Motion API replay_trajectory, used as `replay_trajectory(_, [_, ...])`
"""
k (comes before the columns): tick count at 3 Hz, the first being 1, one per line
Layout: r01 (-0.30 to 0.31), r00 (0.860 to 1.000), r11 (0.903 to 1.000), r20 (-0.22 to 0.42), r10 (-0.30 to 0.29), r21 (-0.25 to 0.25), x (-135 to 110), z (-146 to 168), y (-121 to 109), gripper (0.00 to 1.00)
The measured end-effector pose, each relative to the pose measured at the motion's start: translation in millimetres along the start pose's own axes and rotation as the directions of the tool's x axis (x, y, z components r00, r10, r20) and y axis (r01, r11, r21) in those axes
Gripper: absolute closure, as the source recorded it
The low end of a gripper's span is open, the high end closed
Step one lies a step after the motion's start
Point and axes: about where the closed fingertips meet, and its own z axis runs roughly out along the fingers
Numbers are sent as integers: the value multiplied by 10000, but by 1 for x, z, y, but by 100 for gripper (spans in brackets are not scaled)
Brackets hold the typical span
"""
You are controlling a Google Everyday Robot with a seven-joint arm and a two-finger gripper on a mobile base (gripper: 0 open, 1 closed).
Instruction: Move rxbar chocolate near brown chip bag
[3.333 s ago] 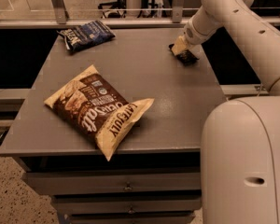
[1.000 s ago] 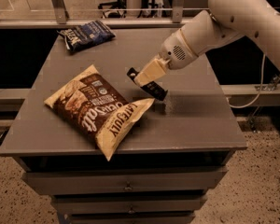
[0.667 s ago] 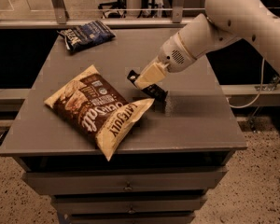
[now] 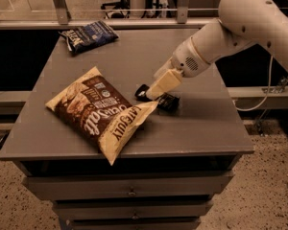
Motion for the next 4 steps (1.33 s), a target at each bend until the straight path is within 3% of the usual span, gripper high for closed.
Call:
replay_trajectory(1, [140, 9999, 9999, -16, -141, -44, 2, -1, -2, 0])
replay_trajectory(2, [145, 9999, 9995, 39, -144, -270, 14, -9, -17, 0])
replay_trajectory(3, [-121, 9954, 9994, 951, 91, 309, 39, -64, -60, 0])
replay_trajectory(4, [-380, 9842, 9941, 1760, 198, 1011, 59, -114, -85, 0])
